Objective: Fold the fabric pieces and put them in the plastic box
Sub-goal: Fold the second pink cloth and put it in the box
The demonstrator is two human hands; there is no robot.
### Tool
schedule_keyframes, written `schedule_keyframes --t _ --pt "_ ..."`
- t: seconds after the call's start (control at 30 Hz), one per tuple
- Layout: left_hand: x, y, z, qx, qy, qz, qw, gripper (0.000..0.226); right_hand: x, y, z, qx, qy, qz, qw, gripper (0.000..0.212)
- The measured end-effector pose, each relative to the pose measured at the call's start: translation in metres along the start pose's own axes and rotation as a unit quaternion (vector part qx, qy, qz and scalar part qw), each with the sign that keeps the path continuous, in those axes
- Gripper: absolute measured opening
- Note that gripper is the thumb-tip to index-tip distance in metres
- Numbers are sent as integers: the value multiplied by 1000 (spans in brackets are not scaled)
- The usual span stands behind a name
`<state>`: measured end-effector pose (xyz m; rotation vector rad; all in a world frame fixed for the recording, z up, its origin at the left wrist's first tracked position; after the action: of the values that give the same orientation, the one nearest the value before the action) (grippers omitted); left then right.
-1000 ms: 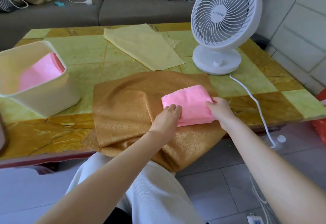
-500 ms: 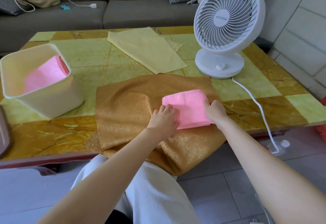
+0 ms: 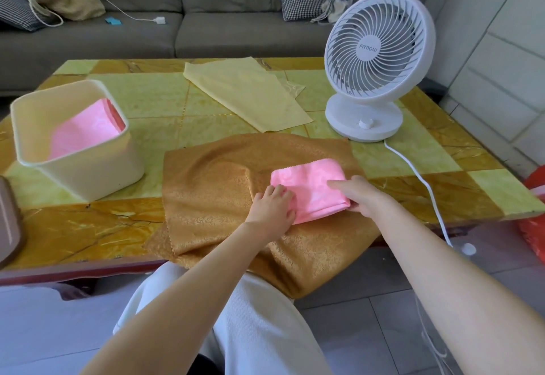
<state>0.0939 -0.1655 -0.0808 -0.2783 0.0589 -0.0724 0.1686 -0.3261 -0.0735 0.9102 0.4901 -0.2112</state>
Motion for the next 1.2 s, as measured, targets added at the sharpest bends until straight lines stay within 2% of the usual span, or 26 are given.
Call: schedule_keyframes --t 0.17,0.27,0.4,0.57,0.73,0.83,0.93,1.1,1.2 --pt "-5 5 4 -13 20 -6 1000 37 -27 42 -3 -26 16 29 999 11" --pt "-12 18 17 -45 7 7 999 39 -47 90 -9 -76 -1 104 992 21" --pt "-28 63 53 -25 -53 54 997 35 -80 161 -34 -93 -4 208 974 27" --pt "-69 148 123 -17 -157 162 974 33 -108 232 -93 -28 22 300 953 48" --pt "-123 223 184 -13 -271 248 930 39 -128 292 -153 113 66 341 931 56" --pt "-146 255 199 -3 -281 286 916 36 -136 319 -188 208 83 330 917 52" --pt "-161 274 196 2 -264 308 914 26 -133 328 -238 281 121 269 913 45" --pt "-164 282 192 -27 -273 280 920 24 -120 298 -317 198 156 152 956 49" --pt "-164 286 190 -33 -272 272 922 25 -111 289 -325 163 140 152 965 57"
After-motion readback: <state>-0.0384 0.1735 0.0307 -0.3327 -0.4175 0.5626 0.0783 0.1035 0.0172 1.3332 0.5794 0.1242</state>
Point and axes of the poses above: each hand's wrist, its own x-axis towards the middle knuckle, its own z-axis out of the back of the hand, y = z × x, the point moved 6 cm from there along x, towards the middle knuckle, and after that the axes turned 4 degrees about -x, right-handed, at the moved point
